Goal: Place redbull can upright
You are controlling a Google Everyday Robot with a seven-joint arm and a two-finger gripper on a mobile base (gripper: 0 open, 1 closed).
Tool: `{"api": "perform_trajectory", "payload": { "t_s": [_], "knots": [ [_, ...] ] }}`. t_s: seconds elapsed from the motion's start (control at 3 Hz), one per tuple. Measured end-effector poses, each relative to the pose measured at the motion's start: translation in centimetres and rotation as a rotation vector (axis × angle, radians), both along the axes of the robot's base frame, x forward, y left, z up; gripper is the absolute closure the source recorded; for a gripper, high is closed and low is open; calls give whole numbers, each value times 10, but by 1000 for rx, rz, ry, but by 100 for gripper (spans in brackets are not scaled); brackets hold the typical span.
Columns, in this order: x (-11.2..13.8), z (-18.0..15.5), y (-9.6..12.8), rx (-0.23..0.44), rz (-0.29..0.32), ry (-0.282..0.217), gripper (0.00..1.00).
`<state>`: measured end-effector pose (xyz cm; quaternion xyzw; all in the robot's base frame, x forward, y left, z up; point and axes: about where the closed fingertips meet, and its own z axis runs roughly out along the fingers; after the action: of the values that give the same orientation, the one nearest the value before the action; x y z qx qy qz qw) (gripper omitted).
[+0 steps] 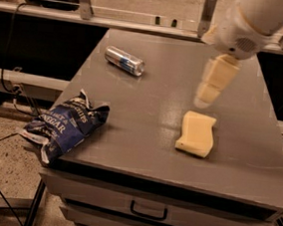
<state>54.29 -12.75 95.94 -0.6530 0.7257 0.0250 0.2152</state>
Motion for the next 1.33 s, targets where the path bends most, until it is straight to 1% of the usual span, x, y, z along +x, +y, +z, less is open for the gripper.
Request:
{"api": "perform_trajectory", "payload": {
  "t_s": [0.33, 0.67, 1.0, 1.33],
  "knots": [
    [57, -7, 66, 35, 63, 10, 0],
    [105, -14, 121, 37, 73, 11, 0],
    [157, -40, 168, 33, -12, 33, 0],
    [185, -62, 192, 12, -109, 40, 0]
  ]
}}
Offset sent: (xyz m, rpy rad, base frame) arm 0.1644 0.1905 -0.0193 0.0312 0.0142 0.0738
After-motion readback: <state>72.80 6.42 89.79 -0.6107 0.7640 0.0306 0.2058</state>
